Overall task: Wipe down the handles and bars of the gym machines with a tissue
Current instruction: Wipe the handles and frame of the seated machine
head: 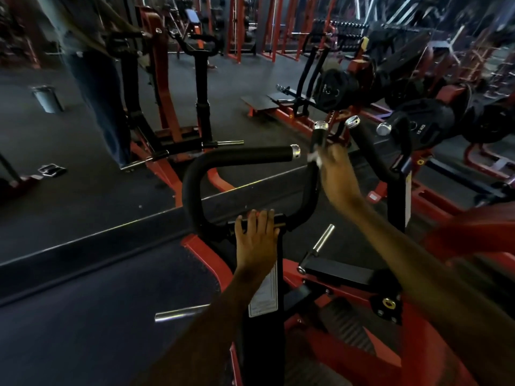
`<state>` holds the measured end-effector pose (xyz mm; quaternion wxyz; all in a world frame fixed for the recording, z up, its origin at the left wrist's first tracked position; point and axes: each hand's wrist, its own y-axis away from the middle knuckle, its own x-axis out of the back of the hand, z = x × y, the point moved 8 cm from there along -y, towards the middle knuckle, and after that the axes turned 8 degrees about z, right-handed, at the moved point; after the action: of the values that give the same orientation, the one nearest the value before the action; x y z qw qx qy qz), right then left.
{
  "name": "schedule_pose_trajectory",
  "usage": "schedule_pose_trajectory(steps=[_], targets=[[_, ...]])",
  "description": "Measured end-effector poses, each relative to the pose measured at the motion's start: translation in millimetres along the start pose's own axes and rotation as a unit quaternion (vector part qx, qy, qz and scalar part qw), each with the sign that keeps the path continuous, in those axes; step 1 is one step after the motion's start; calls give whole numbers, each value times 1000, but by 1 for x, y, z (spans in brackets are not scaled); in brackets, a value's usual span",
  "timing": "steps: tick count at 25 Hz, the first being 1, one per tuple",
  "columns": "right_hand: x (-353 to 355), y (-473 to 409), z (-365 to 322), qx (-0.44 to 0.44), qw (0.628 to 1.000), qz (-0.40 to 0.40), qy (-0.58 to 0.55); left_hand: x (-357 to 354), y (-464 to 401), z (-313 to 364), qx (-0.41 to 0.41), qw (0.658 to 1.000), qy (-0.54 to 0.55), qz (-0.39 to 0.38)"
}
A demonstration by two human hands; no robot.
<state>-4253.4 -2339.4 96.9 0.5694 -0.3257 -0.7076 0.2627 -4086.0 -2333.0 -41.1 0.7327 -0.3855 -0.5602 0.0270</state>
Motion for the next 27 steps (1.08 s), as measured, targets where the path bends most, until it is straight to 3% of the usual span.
schedule_pose_trajectory(steps=[2,6,9,10,13,15,19,21,23,27], targets=[[0,-51,3,-15,999,17,-42,-2,1,-2,-6,1000,-3,28],[-42,-24,21,-7,994,-100,37,-3,5,0,-12,998,-3,55],[-58,59,-23,214,960,-176,31,-1,5,-1,-18,997,-6,78],[-60,56,-25,237,951,-198,32,0,5,-1,-19,996,-9,90],[-47,-33,2,123,978,-114,120,-1,4,-1,-21,993,1,113],[-41,-70,16,105,978,-95,154,-1,7,0,-25,991,3,134],[-47,9,-2,187,962,-164,112,-2,7,-1,-23,991,-6,130],[-47,56,-23,274,941,-178,86,-2,7,0,-29,991,-21,125],[-53,48,-26,268,930,-231,94,-3,7,0,-31,991,-24,128],[-38,-60,7,133,980,-93,119,-2,6,-1,-22,989,-7,146]])
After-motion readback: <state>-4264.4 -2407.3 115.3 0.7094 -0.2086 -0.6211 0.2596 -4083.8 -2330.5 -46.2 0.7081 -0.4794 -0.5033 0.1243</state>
